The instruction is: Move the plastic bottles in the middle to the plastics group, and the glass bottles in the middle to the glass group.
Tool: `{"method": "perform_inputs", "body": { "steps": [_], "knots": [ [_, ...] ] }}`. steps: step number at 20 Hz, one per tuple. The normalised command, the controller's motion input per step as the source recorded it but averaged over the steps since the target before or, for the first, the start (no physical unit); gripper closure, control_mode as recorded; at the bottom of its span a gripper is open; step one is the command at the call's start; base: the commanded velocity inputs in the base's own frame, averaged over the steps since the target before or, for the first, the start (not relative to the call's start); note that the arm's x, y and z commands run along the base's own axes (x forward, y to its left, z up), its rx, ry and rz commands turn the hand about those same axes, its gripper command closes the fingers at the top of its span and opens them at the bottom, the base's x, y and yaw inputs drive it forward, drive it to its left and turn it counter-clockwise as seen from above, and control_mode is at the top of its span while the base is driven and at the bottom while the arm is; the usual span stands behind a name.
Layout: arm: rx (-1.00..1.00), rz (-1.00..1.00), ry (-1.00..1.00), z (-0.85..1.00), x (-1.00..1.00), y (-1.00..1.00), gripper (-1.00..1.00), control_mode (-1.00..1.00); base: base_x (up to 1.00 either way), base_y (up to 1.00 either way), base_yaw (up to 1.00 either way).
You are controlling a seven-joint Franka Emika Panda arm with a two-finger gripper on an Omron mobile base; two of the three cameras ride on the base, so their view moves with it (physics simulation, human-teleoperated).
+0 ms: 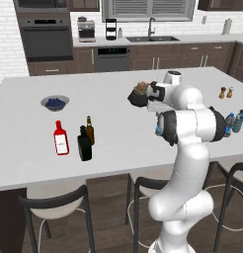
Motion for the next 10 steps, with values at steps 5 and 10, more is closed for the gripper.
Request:
{"method": "perform_inputs", "body": {
  "steps": [5,10],
  "knots": [
    [0.04,0.00,0.00,0.62,-0.53,-0.46,1.00,-1.00,0.00,0.00,0.00],
    [0.00,-0.01,0.00,0.29,-0.33,-0.86,1.00,-1.00,0.00,0.00,0.00]
  ]
}}
